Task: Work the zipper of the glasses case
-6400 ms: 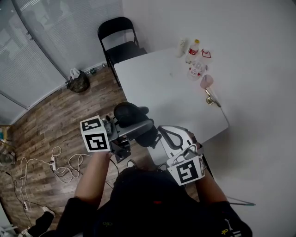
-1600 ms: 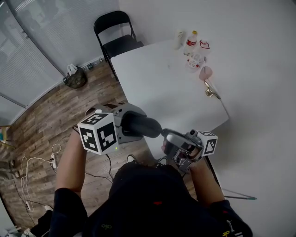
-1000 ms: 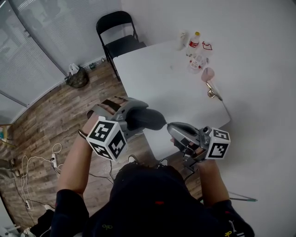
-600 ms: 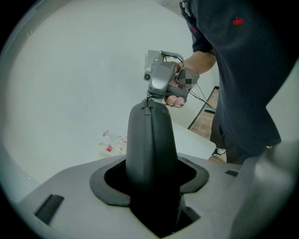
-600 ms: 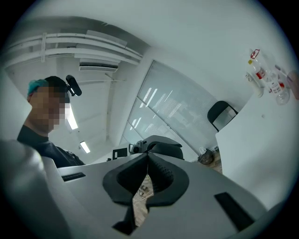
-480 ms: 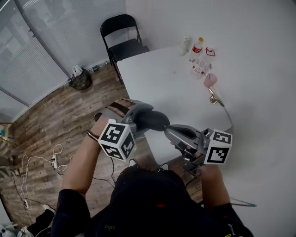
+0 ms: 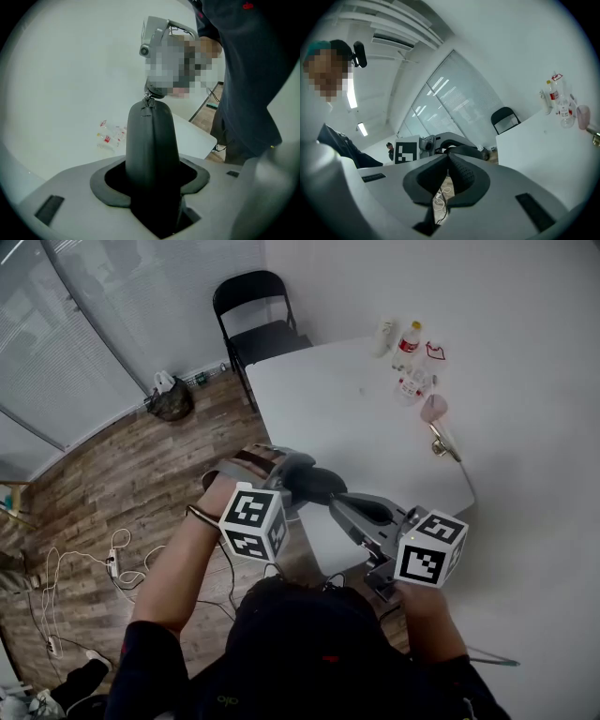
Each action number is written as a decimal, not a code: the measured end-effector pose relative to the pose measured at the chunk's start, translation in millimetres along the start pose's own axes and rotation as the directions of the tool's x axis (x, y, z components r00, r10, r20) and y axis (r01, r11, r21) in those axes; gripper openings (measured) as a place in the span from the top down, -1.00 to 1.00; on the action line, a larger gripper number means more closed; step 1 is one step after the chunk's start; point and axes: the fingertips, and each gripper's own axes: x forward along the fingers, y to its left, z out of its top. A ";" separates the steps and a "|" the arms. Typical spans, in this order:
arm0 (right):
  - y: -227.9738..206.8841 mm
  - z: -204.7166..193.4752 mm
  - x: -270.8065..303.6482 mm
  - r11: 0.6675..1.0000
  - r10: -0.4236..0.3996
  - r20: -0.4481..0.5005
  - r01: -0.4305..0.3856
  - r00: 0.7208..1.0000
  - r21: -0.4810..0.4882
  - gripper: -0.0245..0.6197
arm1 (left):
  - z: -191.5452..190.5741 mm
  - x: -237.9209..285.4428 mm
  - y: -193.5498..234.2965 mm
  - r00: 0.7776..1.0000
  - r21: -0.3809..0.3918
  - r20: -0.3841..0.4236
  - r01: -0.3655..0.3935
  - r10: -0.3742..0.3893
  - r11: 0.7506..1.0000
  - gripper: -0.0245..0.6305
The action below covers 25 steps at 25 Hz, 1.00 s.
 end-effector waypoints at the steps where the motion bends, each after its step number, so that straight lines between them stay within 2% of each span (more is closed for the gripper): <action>1: -0.5 -0.2 0.8 1.000 -0.013 -0.004 0.013 1.000 -0.018 0.86 | -0.5 0.7 -0.3 1.000 -0.009 0.005 0.001 -0.001 1.000 0.12; 5: 9.1 9.4 -1.7 0.993 -0.003 0.030 0.007 1.000 -0.119 0.86 | 5.5 -6.8 2.2 0.996 -0.087 0.086 -0.007 0.014 0.996 0.12; 7: 15.3 21.5 -11.3 0.982 0.009 0.083 0.007 0.997 -0.190 0.85 | 11.3 -12.5 7.0 0.987 -0.165 0.155 -0.014 0.040 0.986 0.12; 9: 13.4 36.1 -26.8 0.974 0.006 0.160 0.031 0.987 -0.224 0.85 | 16.1 -20.5 16.0 0.966 -0.284 0.244 -0.017 0.089 0.959 0.11; 12: -6.1 51.6 -52.4 0.960 -0.071 0.271 0.139 0.960 -0.242 0.85 | 18.6 -40.7 33.6 0.909 -0.488 0.361 -0.006 0.208 0.873 0.11; 16: -40.5 59.7 -81.0 0.925 -0.219 0.349 0.308 0.911 -0.223 0.85 | 14.3 -70.4 54.7 0.842 -0.660 0.382 -0.039 0.380 0.750 0.11; 18: -54.2 65.8 -93.9 0.904 -0.272 0.384 0.371 0.882 -0.211 0.86 | 18.5 -88.2 65.3 0.796 -0.735 0.395 -0.025 0.459 0.677 0.11; 21: -65.7 71.5 -110.7 0.848 -0.339 0.423 0.468 0.840 -0.250 0.86 | 18.7 -116.2 76.4 0.726 -0.831 0.372 -0.016 0.578 0.556 0.11; 25: -67.8 79.3 -124.6 0.754 -0.411 0.467 0.580 0.783 -0.308 0.86 | -4.4 -153.0 81.6 0.645 -0.899 0.291 -0.068 0.706 0.433 0.11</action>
